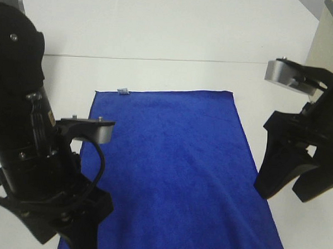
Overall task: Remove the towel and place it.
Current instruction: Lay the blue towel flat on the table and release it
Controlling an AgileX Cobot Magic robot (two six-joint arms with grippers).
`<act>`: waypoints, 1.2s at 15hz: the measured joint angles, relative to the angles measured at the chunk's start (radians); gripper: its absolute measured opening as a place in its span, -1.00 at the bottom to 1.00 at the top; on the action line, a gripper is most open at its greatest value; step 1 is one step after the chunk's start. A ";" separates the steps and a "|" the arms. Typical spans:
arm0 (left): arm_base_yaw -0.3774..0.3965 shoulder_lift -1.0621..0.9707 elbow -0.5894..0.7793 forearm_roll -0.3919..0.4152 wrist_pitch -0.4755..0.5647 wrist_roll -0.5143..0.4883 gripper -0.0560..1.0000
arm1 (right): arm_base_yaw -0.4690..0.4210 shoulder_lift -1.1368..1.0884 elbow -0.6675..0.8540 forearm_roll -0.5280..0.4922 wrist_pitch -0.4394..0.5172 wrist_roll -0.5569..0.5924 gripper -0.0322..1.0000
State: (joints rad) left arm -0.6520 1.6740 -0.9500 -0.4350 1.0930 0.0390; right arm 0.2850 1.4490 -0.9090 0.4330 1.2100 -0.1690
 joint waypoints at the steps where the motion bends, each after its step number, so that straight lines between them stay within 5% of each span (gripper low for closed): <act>1: 0.000 0.000 -0.044 0.052 0.000 -0.039 0.30 | 0.000 0.000 -0.032 -0.009 0.000 0.000 0.38; 2: 0.000 0.000 -0.121 0.160 0.000 -0.108 0.32 | 0.000 0.000 -0.075 -0.021 -0.011 0.004 0.38; 7: 0.012 0.000 -0.274 0.306 0.002 -0.154 0.32 | -0.105 0.025 -0.194 -0.018 -0.045 0.025 0.38; 11: 0.196 0.004 -0.383 0.264 -0.028 -0.119 0.32 | -0.251 0.093 -0.345 0.038 -0.025 0.011 0.38; 15: 0.388 0.048 -0.512 0.121 -0.035 -0.021 0.32 | -0.257 0.114 -0.401 0.058 -0.119 0.010 0.38; 18: 0.434 0.097 -0.578 0.095 -0.055 0.013 0.32 | -0.257 0.161 -0.443 0.076 -0.124 0.011 0.38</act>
State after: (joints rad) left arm -0.2180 1.7710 -1.5280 -0.3400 1.0380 0.0520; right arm 0.0280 1.6100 -1.3520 0.5090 1.0860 -0.1580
